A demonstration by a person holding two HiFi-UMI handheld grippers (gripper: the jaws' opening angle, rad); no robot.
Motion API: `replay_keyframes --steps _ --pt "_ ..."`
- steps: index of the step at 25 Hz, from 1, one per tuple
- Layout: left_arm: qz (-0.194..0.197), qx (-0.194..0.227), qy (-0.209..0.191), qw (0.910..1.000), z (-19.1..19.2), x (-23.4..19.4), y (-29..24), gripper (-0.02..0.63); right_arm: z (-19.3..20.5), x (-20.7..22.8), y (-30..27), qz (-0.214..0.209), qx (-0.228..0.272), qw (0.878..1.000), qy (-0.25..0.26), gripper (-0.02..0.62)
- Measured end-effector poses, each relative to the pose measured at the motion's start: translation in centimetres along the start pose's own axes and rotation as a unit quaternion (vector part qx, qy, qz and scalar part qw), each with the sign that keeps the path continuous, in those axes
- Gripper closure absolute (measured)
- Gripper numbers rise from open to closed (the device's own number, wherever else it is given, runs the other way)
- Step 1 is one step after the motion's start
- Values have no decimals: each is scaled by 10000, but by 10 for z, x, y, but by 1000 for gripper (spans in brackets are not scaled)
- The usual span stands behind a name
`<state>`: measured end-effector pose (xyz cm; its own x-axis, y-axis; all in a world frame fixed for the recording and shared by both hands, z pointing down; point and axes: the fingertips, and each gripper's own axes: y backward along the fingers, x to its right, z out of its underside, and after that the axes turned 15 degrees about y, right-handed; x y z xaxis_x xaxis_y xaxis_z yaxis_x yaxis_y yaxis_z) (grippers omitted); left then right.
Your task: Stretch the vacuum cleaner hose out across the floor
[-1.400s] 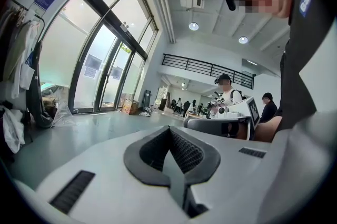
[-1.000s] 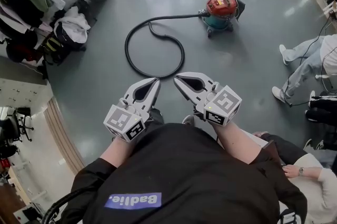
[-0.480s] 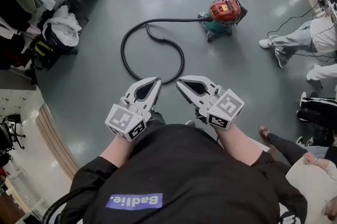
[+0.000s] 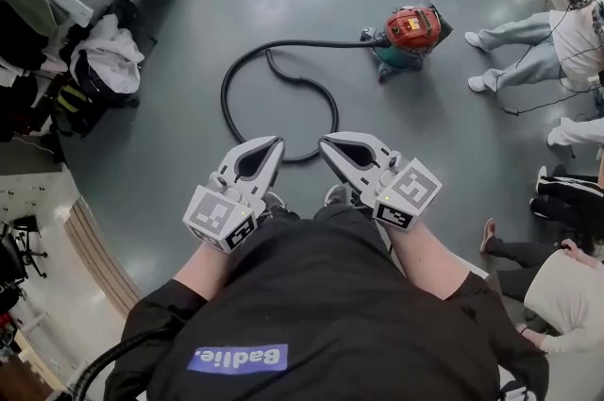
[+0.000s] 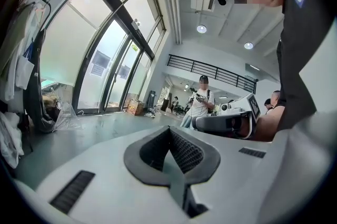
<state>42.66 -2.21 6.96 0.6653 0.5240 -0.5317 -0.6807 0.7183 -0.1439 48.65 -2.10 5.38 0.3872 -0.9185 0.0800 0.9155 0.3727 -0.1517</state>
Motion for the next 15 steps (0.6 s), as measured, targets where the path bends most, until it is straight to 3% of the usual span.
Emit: replay_keyframes --steps 5,15 --pt "-163 14 8 9999 -18 -15 -42 606 -2 48 -5 -224 90 9997 -54 598" --pt "-1023 280 -62 9943 -57 -44 -116 607 -2 151 -13 -984 247 9948 -133 598"
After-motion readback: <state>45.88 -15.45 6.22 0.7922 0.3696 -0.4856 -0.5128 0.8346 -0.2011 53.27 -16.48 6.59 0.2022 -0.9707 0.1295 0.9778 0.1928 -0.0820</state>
